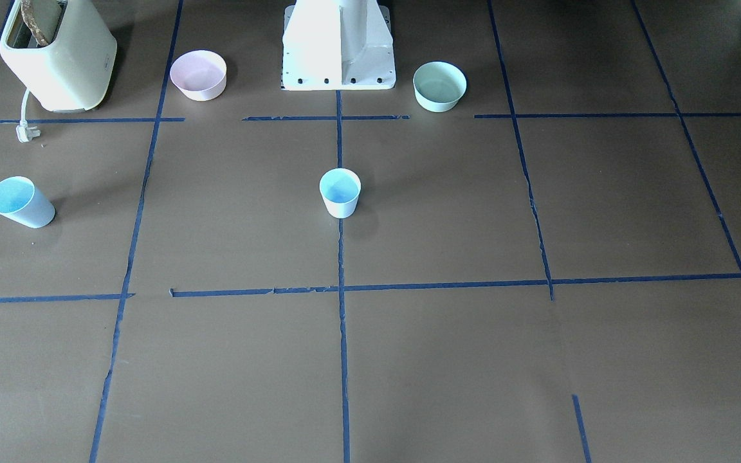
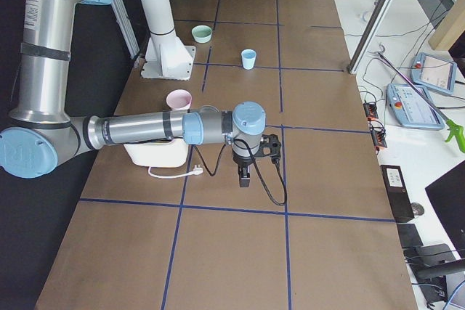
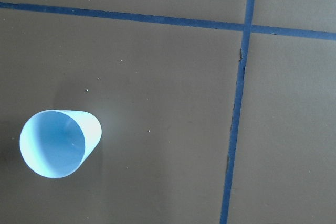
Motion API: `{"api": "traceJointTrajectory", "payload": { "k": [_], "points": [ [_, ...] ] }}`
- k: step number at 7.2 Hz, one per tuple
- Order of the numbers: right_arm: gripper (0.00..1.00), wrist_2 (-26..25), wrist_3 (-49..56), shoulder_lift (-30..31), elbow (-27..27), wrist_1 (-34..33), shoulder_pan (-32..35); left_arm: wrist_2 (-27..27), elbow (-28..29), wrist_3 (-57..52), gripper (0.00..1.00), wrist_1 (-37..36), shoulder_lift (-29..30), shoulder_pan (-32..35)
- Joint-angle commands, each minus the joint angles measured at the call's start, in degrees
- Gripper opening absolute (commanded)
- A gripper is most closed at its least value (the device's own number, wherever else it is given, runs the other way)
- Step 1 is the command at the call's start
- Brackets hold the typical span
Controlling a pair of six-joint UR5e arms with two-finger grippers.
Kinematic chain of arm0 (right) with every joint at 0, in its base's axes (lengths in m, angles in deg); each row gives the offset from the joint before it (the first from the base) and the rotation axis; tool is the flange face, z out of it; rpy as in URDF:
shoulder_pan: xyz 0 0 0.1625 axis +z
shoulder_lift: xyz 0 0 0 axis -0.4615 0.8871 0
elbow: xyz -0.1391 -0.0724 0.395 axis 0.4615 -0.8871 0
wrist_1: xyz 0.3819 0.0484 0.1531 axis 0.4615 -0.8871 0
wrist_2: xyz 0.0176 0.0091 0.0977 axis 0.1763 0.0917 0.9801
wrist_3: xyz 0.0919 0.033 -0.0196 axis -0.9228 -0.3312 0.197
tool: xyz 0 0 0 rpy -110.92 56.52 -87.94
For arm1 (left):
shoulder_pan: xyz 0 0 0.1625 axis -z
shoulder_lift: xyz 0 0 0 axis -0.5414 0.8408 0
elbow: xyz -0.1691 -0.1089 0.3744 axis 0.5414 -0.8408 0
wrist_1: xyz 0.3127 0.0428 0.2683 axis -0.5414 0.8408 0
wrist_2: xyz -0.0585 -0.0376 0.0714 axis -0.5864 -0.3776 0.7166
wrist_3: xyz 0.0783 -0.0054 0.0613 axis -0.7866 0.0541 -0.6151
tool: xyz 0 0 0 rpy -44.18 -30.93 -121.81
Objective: Stack blue cups with both arms
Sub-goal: 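Reach the right gripper down and grasp the other light blue cup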
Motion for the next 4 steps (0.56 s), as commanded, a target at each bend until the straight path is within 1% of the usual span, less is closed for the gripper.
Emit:
{"api": "traceJointTrajectory", "payload": {
  "k": [1, 2, 3, 4],
  "points": [
    [1.00, -1.25, -17.48, 1.38, 0.38, 13.89, -6.66, -0.26, -0.56, 0.73, 1.00, 1.45, -0.74, 0.08],
    [1.00, -3.09, -25.41, 1.82, 0.37, 19.81, -10.96, -0.26, -0.56, 0.73, 1.00, 1.63, -0.74, 0.08],
    [1.00, -6.76, -31.41, 1.91, -0.15, 24.39, -15.27, -0.26, -0.56, 0.73, 1.00, 1.72, -0.74, 0.08],
    [1.00, -8.36, -33.82, 1.91, -2.85, 29.74, -17.14, -0.26, -0.56, 0.73, 1.00, 1.72, -0.74, 0.08]
  ]
}}
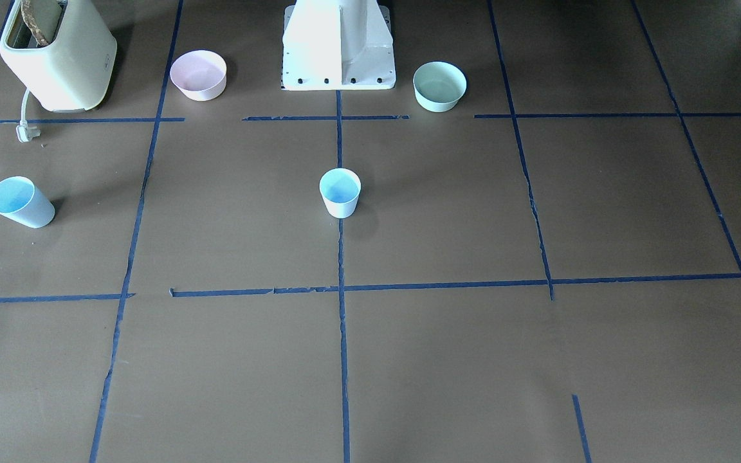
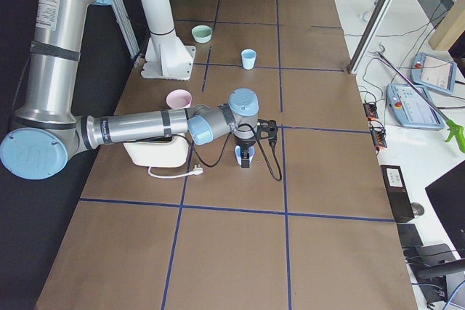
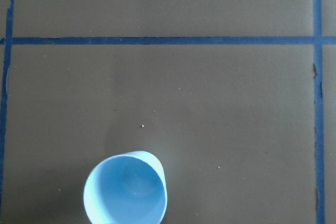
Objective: Stack blue cups with both arms
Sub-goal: 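Reach the right gripper down and grasp the other light blue cup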
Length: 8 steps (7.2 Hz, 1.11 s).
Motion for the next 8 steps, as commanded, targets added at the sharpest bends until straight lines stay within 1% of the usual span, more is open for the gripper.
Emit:
{"api": "traceJointTrajectory", "payload": {
  "k": [1, 2, 5, 8],
  "points": [
    [1.00, -2.78, -5.81, 0.12, -5.81, 11.78, -3.87, 0.00, 0.00, 0.01, 1.00, 0.10, -0.02, 0.00],
    [1.00, -2.78, -6.08, 0.03, -7.50, 13.48, -4.13, 0.00, 0.00, 0.01, 1.00, 0.10, -0.02, 0.00],
    [1.00, -2.78, -6.08, 0.03, -8.04, 13.41, -6.15, 0.00, 0.00, -0.08, 1.00, 0.10, -0.02, 0.00],
    [0.99, -3.05, -6.08, -1.02, -10.15, 13.50, -8.17, 0.00, 0.00, -0.08, 1.00, 0.10, -0.02, 0.00]
  ]
}}
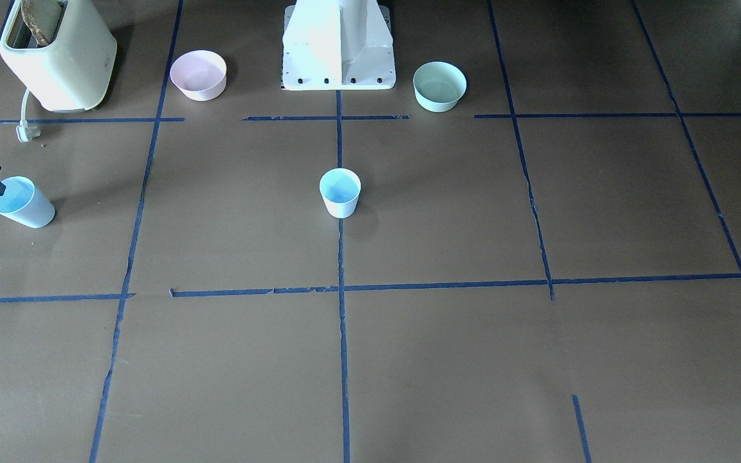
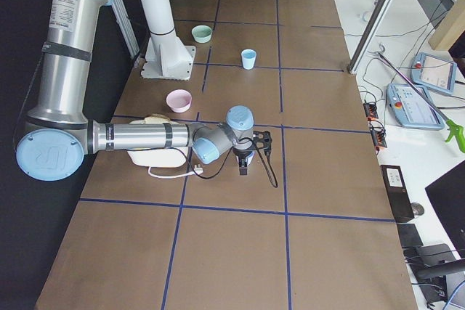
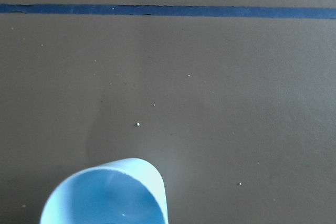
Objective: Stack blue cups with both arms
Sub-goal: 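Reach the right gripper down and grasp the other light blue cup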
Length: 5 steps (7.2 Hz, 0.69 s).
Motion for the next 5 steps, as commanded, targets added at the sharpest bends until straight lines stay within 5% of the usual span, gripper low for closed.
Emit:
{"api": "traceJointTrajectory", "payload": {
  "k": [1, 2, 3, 4, 5],
  "points": [
    [0.96, -0.62, 0.00, -0.38, -0.84, 0.03, -1.94, 0.00, 0.09, 0.00, 1.00, 0.00, 0.00, 0.00],
    [0.78, -1.41, 0.00, -0.47, -0.84, -0.05, -2.91, 0.00, 0.09, 0.00, 1.00, 0.00, 0.00, 0.00],
    [0.36, -1.42, 0.00, -2.29, -1.45, -0.40, -3.35, 0.00, 0.09, -0.18, 1.00, 0.00, 0.00, 0.00],
    [0.13, -1.51, 0.00, -2.57, -2.06, -0.23, -3.36, 0.00, 0.09, -0.27, 1.00, 0.09, -0.09, 0.00],
    [0.08, -1.51, 0.00, -2.58, -2.07, -0.14, -3.27, 0.00, 0.09, -0.27, 1.00, 0.09, -0.09, 0.00]
  ]
}}
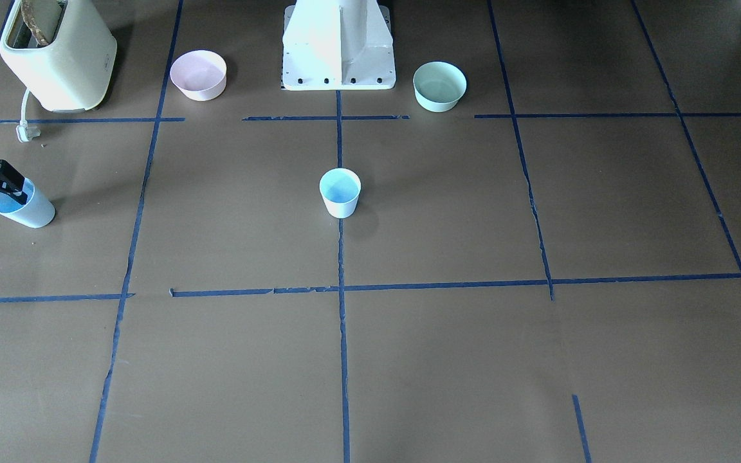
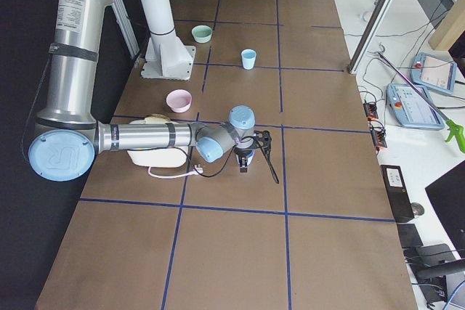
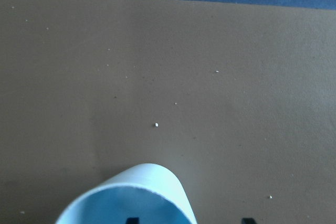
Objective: Stack blue cups with both arms
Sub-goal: 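Reach the right gripper down and grasp the other light blue cup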
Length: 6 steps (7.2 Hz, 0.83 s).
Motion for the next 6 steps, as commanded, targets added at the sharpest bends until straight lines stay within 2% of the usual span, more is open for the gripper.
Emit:
{"api": "traceJointTrajectory", "payload": {
  "k": [1, 4, 6],
  "points": [
    [0.06, -0.07, 0.00, -0.30, -0.27, 0.17, -0.04, 0.00, 0.00, -0.05, 1.00, 0.03, 0.06, 0.00],
    [0.03, 0.28, 0.00, -0.30, 0.34, 0.26, -0.04, 0.00, -0.09, -0.05, 1.00, 0.03, 0.06, 0.00],
    [0.00, 0.81, -4.35, -2.65, 3.41, -0.70, -0.04, 0.17, -0.09, 0.21, 1.00, 0.03, 0.14, 0.00]
  ]
}}
